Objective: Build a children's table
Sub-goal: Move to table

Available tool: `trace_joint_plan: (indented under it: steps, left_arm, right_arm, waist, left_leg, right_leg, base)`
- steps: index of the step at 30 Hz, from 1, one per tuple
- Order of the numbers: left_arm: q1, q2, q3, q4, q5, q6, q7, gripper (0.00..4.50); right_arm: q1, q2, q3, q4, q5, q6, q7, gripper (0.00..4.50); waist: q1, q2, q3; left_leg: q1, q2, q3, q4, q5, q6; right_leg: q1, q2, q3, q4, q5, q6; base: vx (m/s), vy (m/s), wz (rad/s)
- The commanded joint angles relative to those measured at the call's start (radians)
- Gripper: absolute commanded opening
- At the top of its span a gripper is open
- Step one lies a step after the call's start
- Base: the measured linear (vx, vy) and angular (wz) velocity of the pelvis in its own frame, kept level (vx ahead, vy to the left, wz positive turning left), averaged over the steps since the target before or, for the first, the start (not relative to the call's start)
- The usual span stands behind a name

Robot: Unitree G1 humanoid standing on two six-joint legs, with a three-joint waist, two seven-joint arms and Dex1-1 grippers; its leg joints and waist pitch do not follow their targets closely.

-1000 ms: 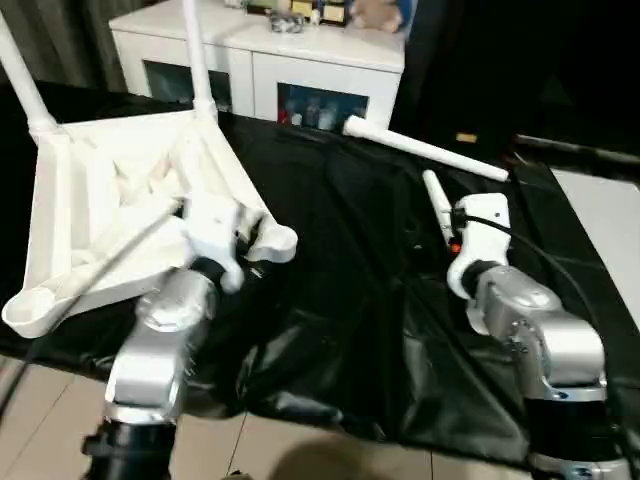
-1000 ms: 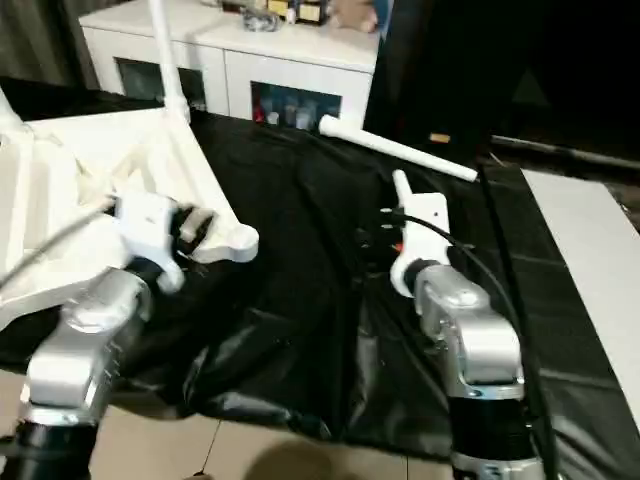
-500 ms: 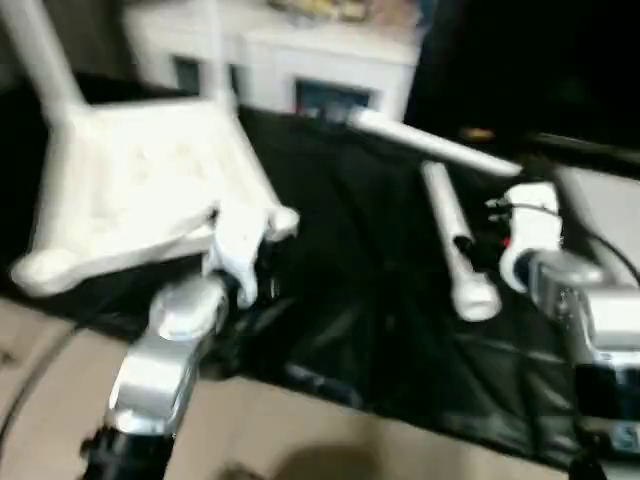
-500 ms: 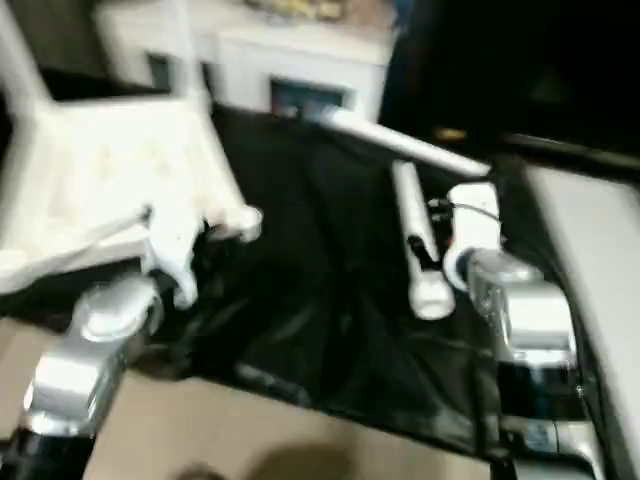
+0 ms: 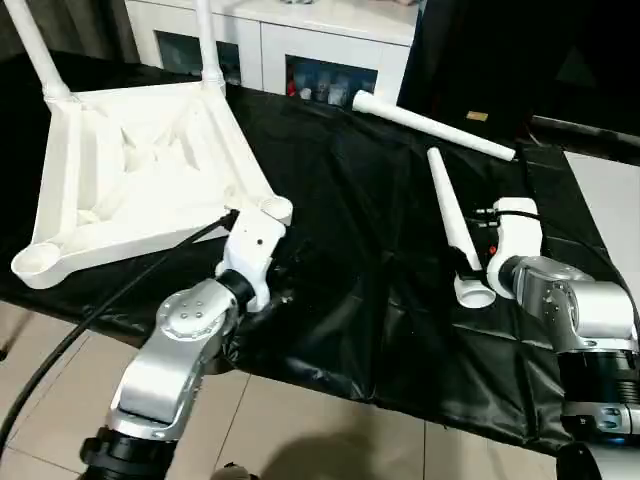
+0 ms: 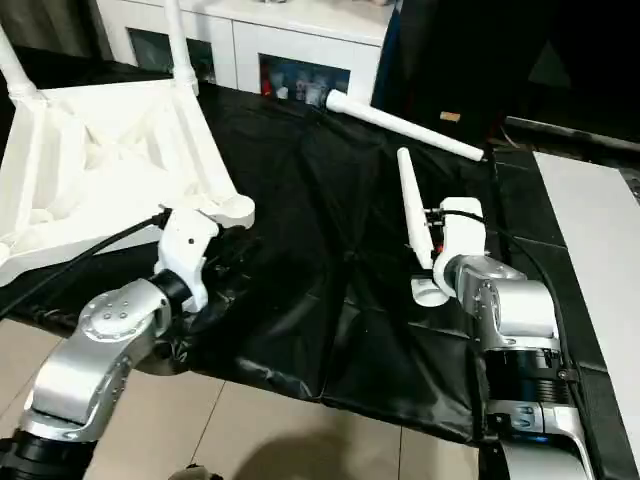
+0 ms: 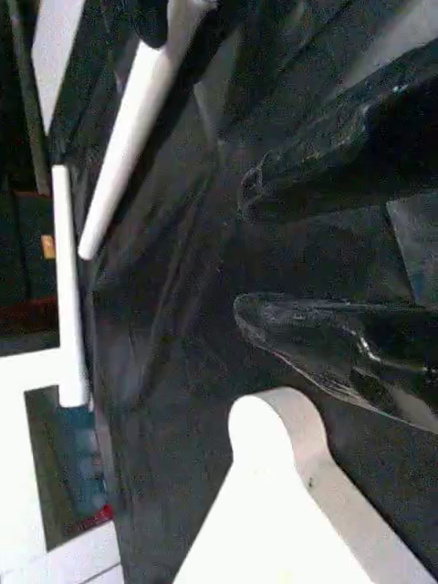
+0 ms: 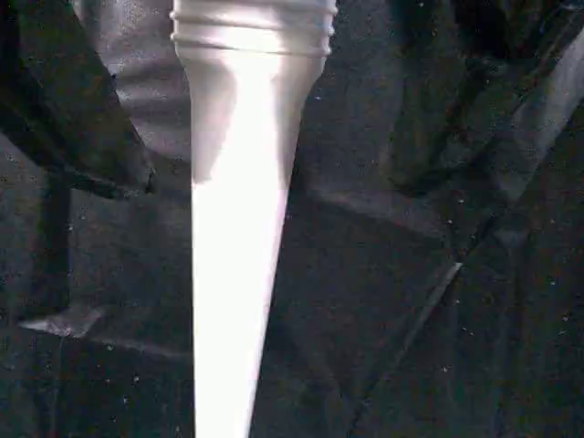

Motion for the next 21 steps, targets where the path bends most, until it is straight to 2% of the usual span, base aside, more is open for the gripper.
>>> trace_joint_plan:
  steps: [1, 2, 3, 8, 13, 14, 15, 16, 21]
  left_arm:
    - [0.006, 0.003, -0.007, -0.02, 0.001, 0.009, -0.007, 1.54]
    - [0.006, 0.003, -0.007, -0.02, 0.001, 0.009, -0.007, 1.54]
    - [0.006, 0.003, -0.008, -0.02, 0.002, 0.007, -0.009, 1.54]
    - [0.003, 0.002, -0.022, -0.019, 0.002, 0.005, -0.014, 1.54]
    - [0.008, 0.007, -0.021, -0.023, -0.002, 0.008, -0.015, 1.54]
    - [0.008, 0.007, -0.021, -0.023, -0.002, 0.008, -0.015, 1.54]
    - [0.009, 0.009, -0.02, -0.023, -0.002, 0.008, -0.017, 1.54]
    - [0.011, 0.012, -0.02, -0.023, -0.002, 0.01, -0.02, 1.54]
    - [-0.002, 0.021, -0.028, -0.003, 0.005, 0.006, -0.029, 1.54]
  right_arm:
    - [0.002, -0.002, -0.019, -0.003, 0.007, 0.011, 0.0, 4.5]
    - [0.003, -0.001, -0.02, -0.002, 0.009, 0.014, 0.001, 4.5]
    - [0.01, 0.003, -0.02, 0.003, 0.013, 0.018, 0.004, 4.5]
    - [0.027, 0.019, -0.025, 0.045, 0.006, -0.013, -0.013, 4.5]
    - [0.033, 0.022, -0.032, 0.06, -0.002, -0.032, -0.039, 4.5]
    - [0.033, 0.022, -0.032, 0.06, -0.002, -0.032, -0.039, 4.5]
    - [0.033, 0.022, -0.033, 0.06, -0.003, -0.032, -0.04, 4.5]
    - [0.033, 0.023, -0.033, 0.059, -0.002, -0.033, -0.041, 4.5]
    - [0.039, 0.026, -0.036, 0.074, -0.001, -0.045, -0.044, 4.5]
  waist:
    - [-0.001, -0.001, -0.061]
    - [-0.001, -0.001, -0.061]
    - [-0.001, 0.004, -0.061]
    - [-0.001, 0.002, -0.058]
    - [-0.001, -0.001, -0.057]
    - [0.0, 0.007, -0.057]
    - [-0.002, 0.003, -0.057]
    - [-0.001, 0.01, -0.058]
    - [-0.002, 0.005, -0.059]
  left_leg:
    - [0.019, 0.024, 0.005, -0.068, -0.116, -0.033]
    - [0.019, 0.024, 0.005, -0.068, -0.116, -0.033]
    - [0.02, 0.024, 0.005, -0.068, -0.117, -0.035]
    - [0.023, 0.026, 0.007, -0.07, -0.159, -0.041]
    - [0.022, 0.025, 0.007, -0.071, -0.174, -0.047]
    - [0.022, 0.025, 0.006, -0.071, -0.173, -0.049]
    - [0.022, 0.025, 0.006, -0.071, -0.174, -0.049]
    - [0.022, 0.025, 0.005, -0.071, -0.168, -0.052]
    - [0.022, 0.025, 0.006, -0.07, -0.158, -0.049]
  right_leg:
    - [0.038, -0.058, 0.038, -0.08, -0.006, -0.142]
    - [0.038, -0.058, 0.038, -0.08, -0.006, -0.142]
    - [0.038, -0.057, 0.038, -0.079, 0.006, -0.147]
    - [0.035, -0.059, 0.039, -0.086, -0.054, -0.149]
    - [0.034, -0.06, 0.039, -0.089, -0.09, -0.134]
    - [0.034, -0.06, 0.039, -0.087, -0.089, -0.134]
    - [0.033, -0.059, 0.039, -0.089, -0.086, -0.132]
    - [0.034, -0.06, 0.039, -0.086, -0.075, -0.133]
    - [0.035, -0.057, 0.038, -0.084, -0.036, -0.143]
  base:
    - [0.0, 0.0, 0.0]
    - [0.0, 0.0, 0.0]
    - [0.0, 0.0, 0.0]
    - [0.0, 0.0, 0.0]
    - [0.0, 0.0, 0.0]
    - [0.0, 0.0, 0.0]
    - [0.0, 0.0, 0.0]
    - [0.0, 0.0, 0.0]
    - [0.0, 0.0, 0.0]
